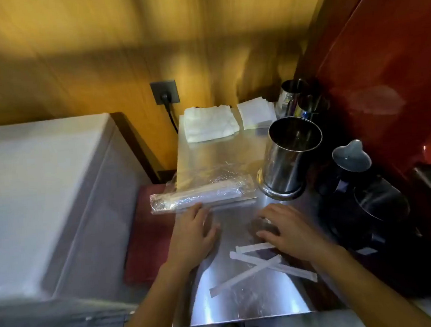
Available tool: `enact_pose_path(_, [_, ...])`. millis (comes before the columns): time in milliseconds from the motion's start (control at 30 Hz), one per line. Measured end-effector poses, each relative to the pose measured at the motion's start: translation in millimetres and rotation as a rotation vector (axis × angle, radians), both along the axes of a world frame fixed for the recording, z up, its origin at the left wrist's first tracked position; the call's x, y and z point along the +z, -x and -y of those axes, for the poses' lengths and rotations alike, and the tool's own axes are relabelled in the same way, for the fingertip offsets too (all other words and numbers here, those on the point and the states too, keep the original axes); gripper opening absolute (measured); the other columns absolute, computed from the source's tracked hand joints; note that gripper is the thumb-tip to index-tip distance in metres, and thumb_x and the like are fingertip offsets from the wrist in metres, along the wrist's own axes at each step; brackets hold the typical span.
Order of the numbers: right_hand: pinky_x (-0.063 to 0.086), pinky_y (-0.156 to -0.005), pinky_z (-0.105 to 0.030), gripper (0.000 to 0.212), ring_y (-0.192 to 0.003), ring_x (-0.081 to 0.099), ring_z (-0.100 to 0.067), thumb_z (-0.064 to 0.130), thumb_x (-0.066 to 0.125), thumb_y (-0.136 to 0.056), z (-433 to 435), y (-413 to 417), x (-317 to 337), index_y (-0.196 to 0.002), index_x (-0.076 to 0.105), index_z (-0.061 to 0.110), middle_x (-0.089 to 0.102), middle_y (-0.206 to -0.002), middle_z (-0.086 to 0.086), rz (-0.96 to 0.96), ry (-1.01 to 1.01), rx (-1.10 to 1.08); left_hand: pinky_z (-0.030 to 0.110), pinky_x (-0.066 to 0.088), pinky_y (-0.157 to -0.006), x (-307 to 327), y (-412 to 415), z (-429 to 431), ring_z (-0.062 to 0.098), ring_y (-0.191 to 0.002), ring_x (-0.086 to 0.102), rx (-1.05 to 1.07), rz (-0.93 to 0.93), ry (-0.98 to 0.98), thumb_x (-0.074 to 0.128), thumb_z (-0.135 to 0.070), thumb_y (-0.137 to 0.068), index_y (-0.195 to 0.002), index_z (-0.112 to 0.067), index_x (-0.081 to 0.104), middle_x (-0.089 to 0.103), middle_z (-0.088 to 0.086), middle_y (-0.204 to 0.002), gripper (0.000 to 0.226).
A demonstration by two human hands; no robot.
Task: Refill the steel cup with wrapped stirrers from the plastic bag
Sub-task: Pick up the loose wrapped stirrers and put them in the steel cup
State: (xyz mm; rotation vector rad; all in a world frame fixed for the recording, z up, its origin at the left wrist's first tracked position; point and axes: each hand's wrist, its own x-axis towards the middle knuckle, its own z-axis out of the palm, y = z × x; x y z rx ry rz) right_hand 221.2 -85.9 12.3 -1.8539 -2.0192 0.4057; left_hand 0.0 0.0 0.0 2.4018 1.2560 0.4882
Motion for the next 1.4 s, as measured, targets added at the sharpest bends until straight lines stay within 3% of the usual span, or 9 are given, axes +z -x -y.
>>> enact_pose_path(333, [0.022, -0.071, -0.022, 0.008, -0.082, 0.04, -0.01, 0.024, 0.058, -0.08, 5.3, -3.9, -31.8, -0.078, 0.05, 0.024, 0.045, -0.085, 0.012, 0.041, 0.199, 0.114, 0.049, 0.034, -0.104, -33.2, -6.2, 25.2, 0.037, -0.127, 0.044, 0.094, -0.105, -0.048, 0.052, -0.037, -0.084, -0.126, -0.007, 0.052, 0.049, 0.021, -0.137, 0.051])
enact_pose_path(733, [0.031, -0.075, -0.029, 0.01, -0.087, 0.045, -0.021, 0.009, 0.041, -0.09, 6.9, 5.1, -29.7, -0.088, 0.049, 0.015, 0.053, -0.095, -0.003, 0.221, 0.174, 0.061, 0.05, 0.035, -0.103, -38.9, -7.9, 28.6, 0.035, -0.124, 0.049, 0.109, -0.12, -0.122, 0.054, -0.035, -0.084, -0.122, -0.008, 0.056, 0.056, 0.02, -0.131, 0.046])
enact_pose_path(833, [0.029, -0.063, -0.03, 0.018, -0.079, 0.045, -0.022, 0.006, 0.038, -0.09, 7.4, 6.5, -23.5, -0.079, 0.041, 0.02, 0.048, -0.083, 0.001, 0.072, 0.187, -0.071, 0.049, 0.035, -0.103, -39.9, -7.5, 29.0, 0.034, -0.125, 0.049, 0.109, -0.121, -0.122, 0.054, -0.034, -0.084, -0.122, -0.008, 0.056, 0.056, 0.019, -0.131, 0.046])
enact_pose_path(933, [0.035, -0.051, -0.031, 0.022, -0.065, 0.049, -0.02, 0.021, 0.03, -0.095, 4.4, 2.2, -19.5, -0.074, 0.033, 0.027, 0.049, -0.07, 0.002, -0.111, 0.224, -0.209, 0.048, 0.033, -0.104, -39.8, -7.6, 29.0, 0.033, -0.126, 0.047, 0.113, -0.117, -0.114, 0.05, -0.036, -0.086, -0.123, -0.009, 0.056, 0.055, 0.018, -0.132, 0.046])
enact_pose_path(1033, [0.044, -0.06, -0.039, 0.015, -0.072, 0.055, -0.027, 0.027, 0.033, -0.096, -2.8, -1.3, -11.9, -0.082, 0.038, 0.024, 0.056, -0.078, -0.002, -0.171, 0.149, -0.237, 0.048, 0.034, -0.104, -39.3, -7.5, 29.0, 0.034, -0.126, 0.048, 0.106, -0.119, -0.108, 0.041, -0.041, -0.088, -0.122, -0.009, 0.056, 0.056, 0.018, -0.132, 0.049])
enact_pose_path(1133, [0.046, -0.067, -0.044, 0.012, -0.075, 0.054, -0.029, 0.018, 0.045, -0.094, -11.6, -3.5, 9.8, -0.083, 0.05, 0.014, 0.053, -0.08, -0.004, -0.246, -0.016, -0.266, 0.049, 0.035, -0.104, -39.8, -7.2, 28.3, 0.033, -0.126, 0.047, 0.102, -0.121, -0.11, 0.038, -0.042, -0.088, -0.123, -0.009, 0.055, 0.055, 0.018, -0.132, 0.051])
enact_pose_path(1233, [0.041, -0.072, -0.038, 0.005, -0.078, 0.052, -0.029, 0.004, 0.059, -0.085, -20.2, -6.5, 47.3, -0.081, 0.062, 0.003, 0.052, -0.081, -0.009, -0.242, -0.247, -0.226, 0.05, 0.038, -0.102, -41.8, -5.8, 27.4, 0.033, -0.125, 0.049, 0.1, -0.132, -0.108, 0.039, -0.042, -0.088, -0.123, -0.009, 0.055, 0.056, 0.018, -0.131, 0.051])
enact_pose_path(1333, [0.038, -0.064, -0.023, 0.008, -0.067, 0.05, -0.02, 0.011, 0.062, -0.085, -26.9, -13.8, 93.7, -0.08, 0.065, 0.004, 0.051, -0.075, -0.004, -0.34, -0.335, -0.229, 0.05, 0.041, -0.101, -44.3, -5.2, 27.1, 0.033, -0.123, 0.05, 0.102, -0.158, -0.098, 0.039, -0.042, -0.088, -0.123, -0.01, 0.055, 0.057, 0.018, -0.13, 0.05])
enact_pose_path(1400, [0.04, -0.06, -0.025, 0.012, -0.064, 0.051, -0.021, 0.015, 0.061, -0.086, -30.5, -19.8, 120.7, -0.08, 0.064, 0.004, 0.056, -0.073, -0.008, -0.33, -0.391, -0.207, 0.049, 0.041, -0.1, -45.5, -5.5, 26.9, 0.032, -0.122, 0.051, 0.102, -0.187, -0.095, 0.038, -0.043, -0.089, -0.123, -0.011, 0.055, 0.058, 0.016, -0.13, 0.05])
